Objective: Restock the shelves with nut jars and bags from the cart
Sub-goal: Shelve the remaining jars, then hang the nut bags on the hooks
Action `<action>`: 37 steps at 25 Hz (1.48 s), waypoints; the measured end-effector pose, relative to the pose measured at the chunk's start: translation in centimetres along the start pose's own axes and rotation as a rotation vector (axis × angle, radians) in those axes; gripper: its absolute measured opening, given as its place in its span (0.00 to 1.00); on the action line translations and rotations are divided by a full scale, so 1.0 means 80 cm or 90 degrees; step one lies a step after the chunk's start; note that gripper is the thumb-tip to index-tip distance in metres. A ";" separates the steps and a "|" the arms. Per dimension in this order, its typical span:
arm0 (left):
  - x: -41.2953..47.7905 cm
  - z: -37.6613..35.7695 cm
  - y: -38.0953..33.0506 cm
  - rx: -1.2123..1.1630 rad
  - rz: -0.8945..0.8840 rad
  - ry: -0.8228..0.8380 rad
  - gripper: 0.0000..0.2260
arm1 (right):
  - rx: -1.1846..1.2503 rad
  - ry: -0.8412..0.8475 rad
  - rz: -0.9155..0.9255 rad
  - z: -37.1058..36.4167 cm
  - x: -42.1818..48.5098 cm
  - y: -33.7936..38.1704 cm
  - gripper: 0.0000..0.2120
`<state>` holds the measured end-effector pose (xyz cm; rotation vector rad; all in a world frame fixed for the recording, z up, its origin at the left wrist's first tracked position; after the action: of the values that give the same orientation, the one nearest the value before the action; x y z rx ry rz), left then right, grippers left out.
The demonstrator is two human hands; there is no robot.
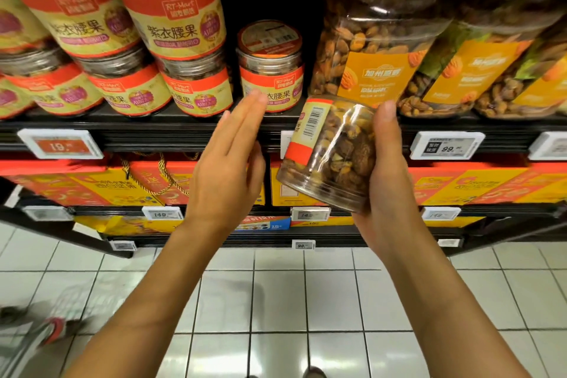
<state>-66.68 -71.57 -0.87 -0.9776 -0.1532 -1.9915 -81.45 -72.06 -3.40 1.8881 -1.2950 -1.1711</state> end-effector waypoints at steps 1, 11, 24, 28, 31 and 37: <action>0.003 0.007 -0.008 0.005 -0.058 0.017 0.30 | -0.022 0.014 -0.035 -0.005 0.003 -0.001 0.32; 0.010 0.045 -0.013 -0.113 -0.065 0.078 0.36 | -0.018 0.128 -0.210 -0.033 0.004 -0.001 0.44; 0.002 0.054 0.021 -0.751 0.418 -0.146 0.33 | -0.299 0.013 0.269 -0.068 -0.052 0.032 0.21; 0.025 0.060 0.010 -0.779 0.351 -0.192 0.28 | -0.285 -0.038 0.288 -0.075 -0.036 0.058 0.13; 0.044 0.061 0.005 -0.791 0.292 -0.232 0.28 | -0.237 -0.021 0.312 -0.082 -0.028 0.069 0.12; 0.068 0.039 0.025 -0.695 0.314 -0.251 0.20 | -0.244 -0.060 0.329 -0.092 -0.004 0.076 0.24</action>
<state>-65.00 -75.00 4.49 -1.8486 0.9657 -1.3210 -77.61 -74.22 5.08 1.1481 -1.3801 -1.1344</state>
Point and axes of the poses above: each hand's wrist, its own x-axis towards the middle knuckle, its own z-axis out of the back of the hand, y = z × x, the point moved 8 cm from there along x, towards the middle knuckle, and after that the axes turned 10 degrees about -z, right-handed, at the moved point
